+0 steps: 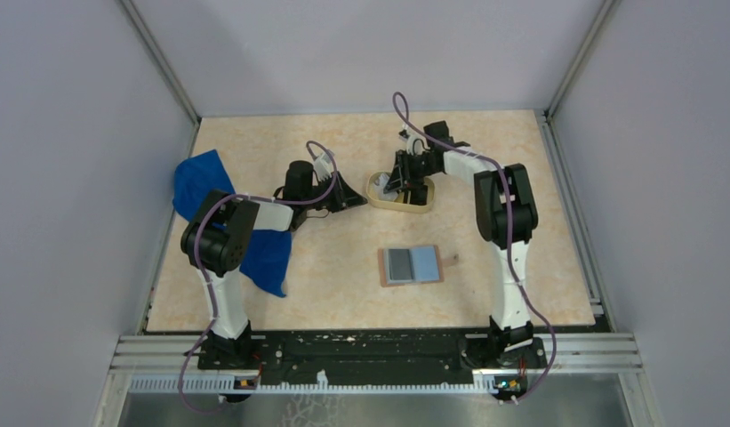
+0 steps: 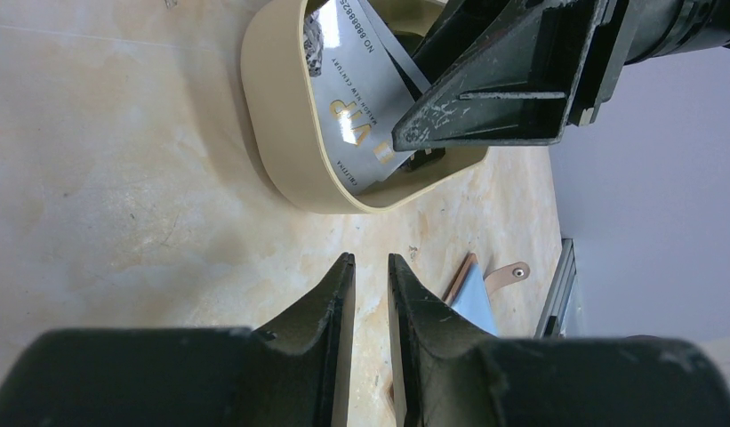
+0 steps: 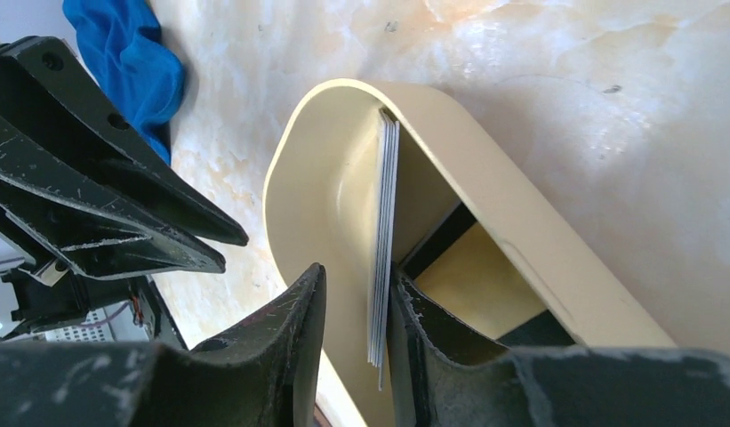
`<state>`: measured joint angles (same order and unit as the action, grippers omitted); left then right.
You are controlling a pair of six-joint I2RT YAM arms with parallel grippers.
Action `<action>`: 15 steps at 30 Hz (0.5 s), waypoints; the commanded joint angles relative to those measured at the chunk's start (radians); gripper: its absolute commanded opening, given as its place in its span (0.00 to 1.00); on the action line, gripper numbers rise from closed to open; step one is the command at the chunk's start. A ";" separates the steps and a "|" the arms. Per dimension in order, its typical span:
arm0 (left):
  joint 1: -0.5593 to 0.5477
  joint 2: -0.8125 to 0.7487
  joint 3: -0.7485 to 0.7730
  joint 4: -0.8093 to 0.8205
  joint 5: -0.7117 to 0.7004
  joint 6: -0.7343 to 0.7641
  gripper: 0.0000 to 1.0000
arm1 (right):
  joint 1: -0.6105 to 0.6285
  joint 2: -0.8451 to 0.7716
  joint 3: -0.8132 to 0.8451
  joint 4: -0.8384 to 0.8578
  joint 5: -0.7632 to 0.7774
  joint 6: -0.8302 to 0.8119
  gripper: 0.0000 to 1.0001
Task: Put the credit cards into the card holder
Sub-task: Pick up the credit card from the storage box.
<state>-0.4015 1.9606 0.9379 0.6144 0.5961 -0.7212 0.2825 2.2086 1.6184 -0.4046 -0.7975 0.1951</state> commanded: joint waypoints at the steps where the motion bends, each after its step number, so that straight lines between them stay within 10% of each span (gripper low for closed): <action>1: 0.003 -0.035 -0.011 0.042 0.021 0.001 0.26 | -0.008 -0.010 0.048 0.015 -0.028 -0.002 0.29; 15: 0.004 -0.037 -0.013 0.045 0.022 0.000 0.26 | -0.040 -0.050 0.047 0.010 -0.048 -0.011 0.29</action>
<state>-0.4011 1.9602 0.9375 0.6220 0.5972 -0.7216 0.2615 2.2086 1.6188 -0.4088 -0.8116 0.1932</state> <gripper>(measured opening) 0.256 0.288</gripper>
